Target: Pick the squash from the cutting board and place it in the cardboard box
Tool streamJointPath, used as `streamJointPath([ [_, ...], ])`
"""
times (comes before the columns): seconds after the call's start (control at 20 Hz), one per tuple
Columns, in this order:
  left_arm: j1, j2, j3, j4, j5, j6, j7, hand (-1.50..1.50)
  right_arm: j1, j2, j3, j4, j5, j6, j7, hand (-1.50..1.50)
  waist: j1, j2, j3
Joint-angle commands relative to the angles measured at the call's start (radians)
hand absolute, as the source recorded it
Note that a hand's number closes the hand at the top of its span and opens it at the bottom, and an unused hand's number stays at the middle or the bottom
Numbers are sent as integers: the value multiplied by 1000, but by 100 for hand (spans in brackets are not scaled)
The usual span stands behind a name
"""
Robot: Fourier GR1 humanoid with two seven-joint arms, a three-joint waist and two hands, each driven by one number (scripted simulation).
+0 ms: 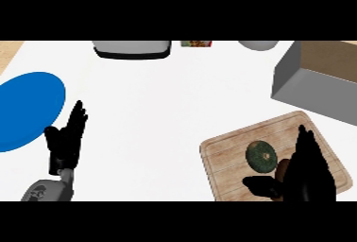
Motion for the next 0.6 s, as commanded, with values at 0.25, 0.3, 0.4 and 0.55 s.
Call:
streamJointPath([
  [0.25, -13, 6, 6, -22, -5, -5, 29, 0, -76, 8, -34, 70, -47, 48, 235, -150, -7, -5, 1],
  [0.3, 4, -17, 0, 3, -7, 0, 2, 0, -109, 8, -78, 98, -44, 70, 235, -150, -5, -2, 0],
  [0.4, -7, -33, -11, -23, -22, 27, 21, 0, -101, 8, -63, 124, -54, 45, 235, -150, -6, -4, 1],
  [0.55, -14, 14, 16, -20, -10, -7, 45, 0, -142, 8, -104, 141, -64, 90, 235, -150, -6, -5, 1],
])
